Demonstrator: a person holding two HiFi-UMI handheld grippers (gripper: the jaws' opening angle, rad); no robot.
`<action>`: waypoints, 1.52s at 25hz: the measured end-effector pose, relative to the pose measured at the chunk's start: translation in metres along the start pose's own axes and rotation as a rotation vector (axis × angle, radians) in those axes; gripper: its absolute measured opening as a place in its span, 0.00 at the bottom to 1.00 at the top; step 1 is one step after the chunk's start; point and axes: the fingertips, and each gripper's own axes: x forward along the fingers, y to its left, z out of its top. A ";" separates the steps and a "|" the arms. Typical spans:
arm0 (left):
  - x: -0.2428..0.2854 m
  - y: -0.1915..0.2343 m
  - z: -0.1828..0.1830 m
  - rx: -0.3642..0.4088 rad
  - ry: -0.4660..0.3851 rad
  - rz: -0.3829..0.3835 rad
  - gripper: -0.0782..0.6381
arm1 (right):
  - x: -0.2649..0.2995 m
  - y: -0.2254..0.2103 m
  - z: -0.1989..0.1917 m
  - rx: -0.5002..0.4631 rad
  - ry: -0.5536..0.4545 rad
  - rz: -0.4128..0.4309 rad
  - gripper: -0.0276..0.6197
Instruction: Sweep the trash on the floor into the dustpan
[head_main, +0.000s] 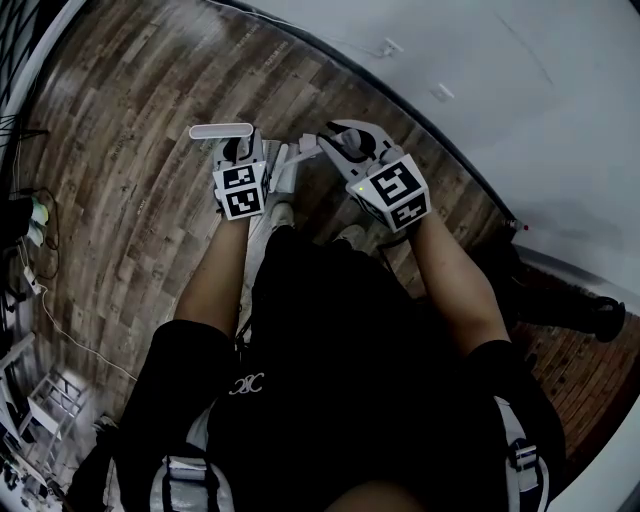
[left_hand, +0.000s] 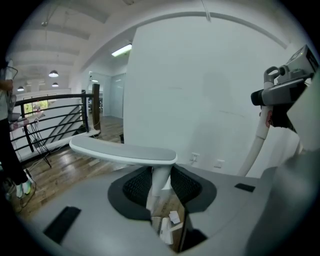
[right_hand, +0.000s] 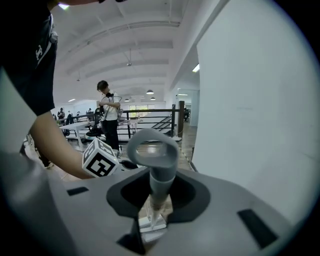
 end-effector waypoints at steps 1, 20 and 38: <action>0.001 0.003 0.000 0.012 -0.003 0.015 0.26 | -0.005 -0.008 0.000 0.007 -0.001 -0.021 0.18; 0.009 -0.002 0.001 -0.015 -0.010 -0.024 0.26 | -0.039 -0.173 -0.030 0.204 0.030 -0.706 0.18; 0.008 -0.001 0.009 -0.029 -0.021 -0.066 0.27 | -0.013 -0.108 -0.024 0.426 -0.048 -0.475 0.18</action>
